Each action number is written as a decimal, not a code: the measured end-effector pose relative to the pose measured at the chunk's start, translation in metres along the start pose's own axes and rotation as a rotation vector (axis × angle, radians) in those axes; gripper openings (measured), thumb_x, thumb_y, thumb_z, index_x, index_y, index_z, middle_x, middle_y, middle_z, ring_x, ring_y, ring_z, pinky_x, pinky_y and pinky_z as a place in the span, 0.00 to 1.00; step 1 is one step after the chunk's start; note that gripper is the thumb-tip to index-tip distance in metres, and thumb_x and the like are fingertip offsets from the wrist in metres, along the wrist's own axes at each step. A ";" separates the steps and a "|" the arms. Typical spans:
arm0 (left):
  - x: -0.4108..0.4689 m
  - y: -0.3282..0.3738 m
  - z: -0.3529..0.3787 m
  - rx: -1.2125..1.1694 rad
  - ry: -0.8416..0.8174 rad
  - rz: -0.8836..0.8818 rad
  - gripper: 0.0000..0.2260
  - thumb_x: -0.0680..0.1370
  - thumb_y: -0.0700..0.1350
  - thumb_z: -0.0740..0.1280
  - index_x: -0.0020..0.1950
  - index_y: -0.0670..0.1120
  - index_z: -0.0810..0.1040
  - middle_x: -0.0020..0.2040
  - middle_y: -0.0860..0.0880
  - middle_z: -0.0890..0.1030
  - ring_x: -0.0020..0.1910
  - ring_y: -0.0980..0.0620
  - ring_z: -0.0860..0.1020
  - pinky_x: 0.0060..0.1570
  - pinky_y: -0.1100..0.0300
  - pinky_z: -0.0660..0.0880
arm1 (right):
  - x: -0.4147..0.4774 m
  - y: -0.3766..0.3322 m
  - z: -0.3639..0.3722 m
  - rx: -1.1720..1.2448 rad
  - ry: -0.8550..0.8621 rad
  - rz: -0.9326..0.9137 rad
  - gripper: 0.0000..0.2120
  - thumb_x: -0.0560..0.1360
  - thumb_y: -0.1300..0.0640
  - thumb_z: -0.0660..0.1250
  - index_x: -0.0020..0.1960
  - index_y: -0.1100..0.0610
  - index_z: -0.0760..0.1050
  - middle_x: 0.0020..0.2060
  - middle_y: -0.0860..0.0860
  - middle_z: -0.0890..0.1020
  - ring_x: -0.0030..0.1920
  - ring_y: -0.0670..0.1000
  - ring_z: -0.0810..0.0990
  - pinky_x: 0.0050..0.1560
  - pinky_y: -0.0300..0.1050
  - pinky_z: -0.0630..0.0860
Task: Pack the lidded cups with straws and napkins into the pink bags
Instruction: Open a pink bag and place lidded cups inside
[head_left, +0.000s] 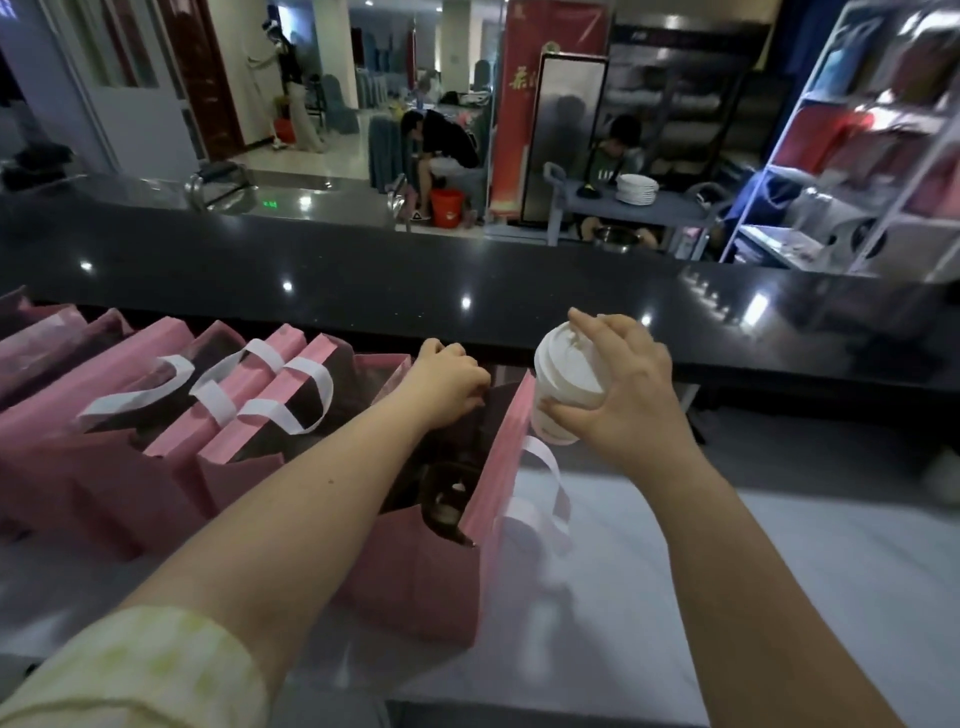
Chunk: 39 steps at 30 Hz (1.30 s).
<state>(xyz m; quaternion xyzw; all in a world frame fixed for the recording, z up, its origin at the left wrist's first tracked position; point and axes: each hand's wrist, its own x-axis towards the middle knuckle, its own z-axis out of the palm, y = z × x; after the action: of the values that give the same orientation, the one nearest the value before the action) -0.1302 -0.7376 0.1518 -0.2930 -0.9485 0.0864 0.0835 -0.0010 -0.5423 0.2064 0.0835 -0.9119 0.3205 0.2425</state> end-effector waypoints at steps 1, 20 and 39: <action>0.001 0.002 0.002 -0.014 0.009 0.007 0.10 0.80 0.52 0.63 0.59 0.54 0.78 0.58 0.54 0.80 0.62 0.49 0.72 0.63 0.48 0.62 | -0.002 0.003 -0.002 -0.002 0.004 0.008 0.41 0.64 0.51 0.79 0.73 0.43 0.65 0.67 0.45 0.65 0.65 0.51 0.61 0.66 0.46 0.61; 0.060 0.164 -0.077 -0.298 0.361 0.091 0.06 0.79 0.43 0.63 0.51 0.46 0.79 0.46 0.48 0.80 0.39 0.48 0.76 0.41 0.58 0.64 | -0.068 0.128 -0.122 -0.116 0.129 0.148 0.41 0.65 0.49 0.78 0.73 0.43 0.64 0.69 0.47 0.65 0.65 0.54 0.61 0.69 0.54 0.64; 0.171 0.475 -0.169 -0.911 0.412 -0.261 0.07 0.76 0.47 0.67 0.44 0.43 0.78 0.41 0.49 0.78 0.41 0.50 0.76 0.41 0.54 0.74 | -0.160 0.320 -0.406 -0.441 0.448 0.218 0.38 0.64 0.51 0.79 0.71 0.48 0.67 0.69 0.52 0.66 0.66 0.58 0.62 0.67 0.54 0.63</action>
<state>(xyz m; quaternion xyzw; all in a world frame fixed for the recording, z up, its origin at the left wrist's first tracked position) 0.0233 -0.2341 0.2328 -0.1896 -0.8824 -0.4062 0.1425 0.1967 -0.0391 0.2277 -0.1416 -0.8869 0.1499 0.4135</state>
